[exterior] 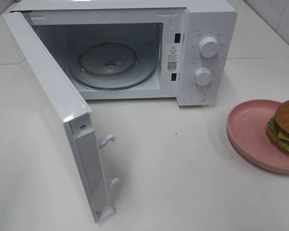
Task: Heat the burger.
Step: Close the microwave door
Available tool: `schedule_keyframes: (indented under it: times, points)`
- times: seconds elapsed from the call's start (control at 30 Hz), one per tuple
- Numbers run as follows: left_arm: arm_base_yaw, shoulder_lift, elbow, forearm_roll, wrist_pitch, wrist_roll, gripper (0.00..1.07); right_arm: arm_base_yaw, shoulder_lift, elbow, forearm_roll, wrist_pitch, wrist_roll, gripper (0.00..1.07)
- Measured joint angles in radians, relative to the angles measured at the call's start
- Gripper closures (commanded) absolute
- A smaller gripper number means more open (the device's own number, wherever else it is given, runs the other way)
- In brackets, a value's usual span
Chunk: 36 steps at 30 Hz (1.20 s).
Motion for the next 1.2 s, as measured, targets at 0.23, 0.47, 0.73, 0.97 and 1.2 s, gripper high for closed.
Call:
schedule_keyframes:
  times: [0.23,0.47,0.73,0.97,1.2]
  points:
    - [0.0,0.307,0.012,-0.027,-0.18,0.01,1.06,0.0,0.0,0.0,0.0,0.0,0.0,0.48]
    - [0.0,0.614,0.012,-0.062,-0.359,0.01,1.06,0.0,0.0,0.0,0.0,0.0,0.0,0.48]
    - [0.0,0.957,0.009,-0.081,-0.6,0.012,1.06,0.0,0.0,0.0,0.0,0.0,0.0,0.48]
    - [0.0,1.157,-0.087,-0.097,-0.633,0.013,1.06,0.0,0.0,0.0,0.0,0.0,0.0,0.48]
    - [-0.051,1.275,-0.157,-0.099,-0.66,0.013,1.06,0.0,0.0,0.0,0.0,0.0,0.0,0.48]
